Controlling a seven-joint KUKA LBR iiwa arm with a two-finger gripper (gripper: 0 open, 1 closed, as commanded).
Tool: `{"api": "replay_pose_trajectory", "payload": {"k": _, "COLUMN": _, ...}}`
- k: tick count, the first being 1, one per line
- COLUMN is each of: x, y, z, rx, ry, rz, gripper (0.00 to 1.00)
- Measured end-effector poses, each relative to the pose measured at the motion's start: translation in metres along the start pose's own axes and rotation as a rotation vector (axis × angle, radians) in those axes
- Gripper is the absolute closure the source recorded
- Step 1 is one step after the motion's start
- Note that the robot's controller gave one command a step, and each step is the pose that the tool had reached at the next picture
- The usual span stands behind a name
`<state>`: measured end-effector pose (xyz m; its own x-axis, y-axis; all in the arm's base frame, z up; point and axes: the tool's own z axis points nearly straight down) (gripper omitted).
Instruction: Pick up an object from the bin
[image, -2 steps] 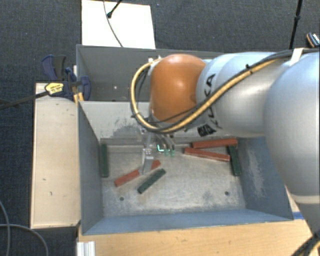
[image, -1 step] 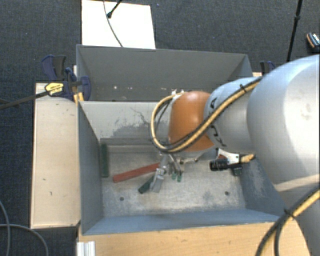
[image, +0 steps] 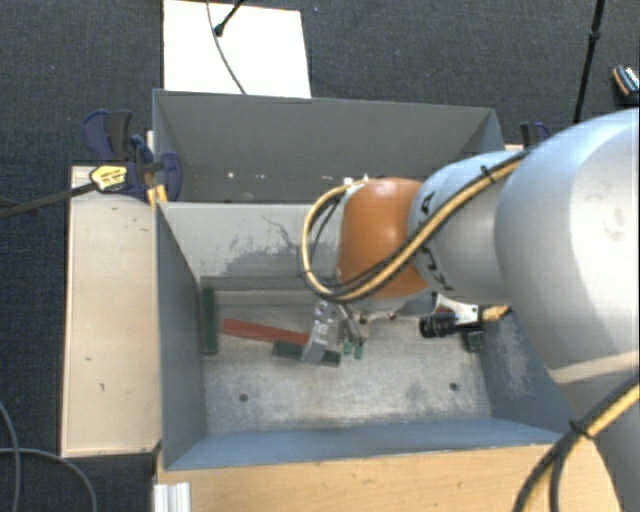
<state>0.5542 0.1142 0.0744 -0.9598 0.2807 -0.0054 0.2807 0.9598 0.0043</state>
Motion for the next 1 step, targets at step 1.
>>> {"api": "replay_pose_trajectory", "payload": {"k": 1, "x": 0.0307, "y": -0.0161, "z": -0.0472, "rx": 0.003, "ry": 0.005, "rz": -0.006, "gripper": 1.00}}
